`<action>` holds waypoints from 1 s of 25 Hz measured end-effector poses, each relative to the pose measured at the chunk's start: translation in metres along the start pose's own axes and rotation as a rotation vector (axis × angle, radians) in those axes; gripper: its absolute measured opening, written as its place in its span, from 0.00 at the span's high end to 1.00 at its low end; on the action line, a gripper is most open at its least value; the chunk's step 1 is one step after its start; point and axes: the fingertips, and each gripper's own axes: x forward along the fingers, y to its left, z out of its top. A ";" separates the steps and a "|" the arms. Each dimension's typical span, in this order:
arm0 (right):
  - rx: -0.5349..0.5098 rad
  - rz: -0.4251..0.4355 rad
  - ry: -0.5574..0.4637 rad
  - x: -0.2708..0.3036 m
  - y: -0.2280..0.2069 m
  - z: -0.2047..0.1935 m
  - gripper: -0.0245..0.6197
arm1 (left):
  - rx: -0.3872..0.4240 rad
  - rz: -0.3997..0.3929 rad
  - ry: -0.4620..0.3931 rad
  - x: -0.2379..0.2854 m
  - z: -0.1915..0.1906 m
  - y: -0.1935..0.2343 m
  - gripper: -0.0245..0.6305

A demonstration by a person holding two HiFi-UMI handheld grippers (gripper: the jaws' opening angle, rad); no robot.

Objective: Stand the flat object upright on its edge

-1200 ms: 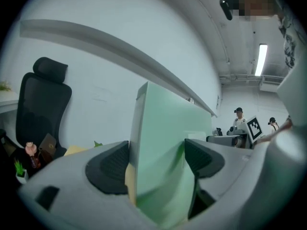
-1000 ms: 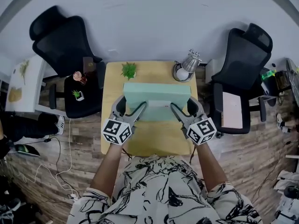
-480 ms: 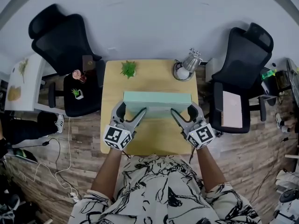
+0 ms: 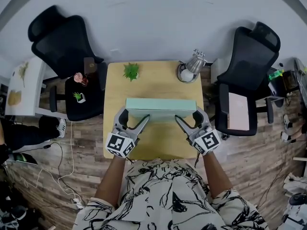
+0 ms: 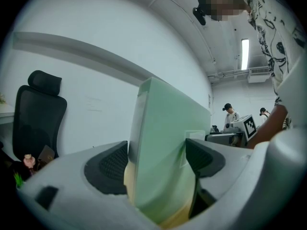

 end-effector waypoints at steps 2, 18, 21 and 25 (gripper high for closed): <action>-0.010 0.001 0.011 0.000 0.000 -0.001 0.50 | -0.002 0.002 0.002 0.000 -0.001 0.001 0.38; 0.001 0.009 0.020 -0.003 0.001 0.001 0.41 | 0.011 -0.004 0.006 -0.007 -0.001 0.004 0.37; -0.001 0.009 0.015 -0.005 0.001 0.005 0.41 | 0.022 -0.003 0.007 -0.014 0.001 0.005 0.37; -0.011 0.021 0.010 -0.010 0.004 0.009 0.41 | 0.035 -0.012 0.010 -0.019 0.003 0.004 0.37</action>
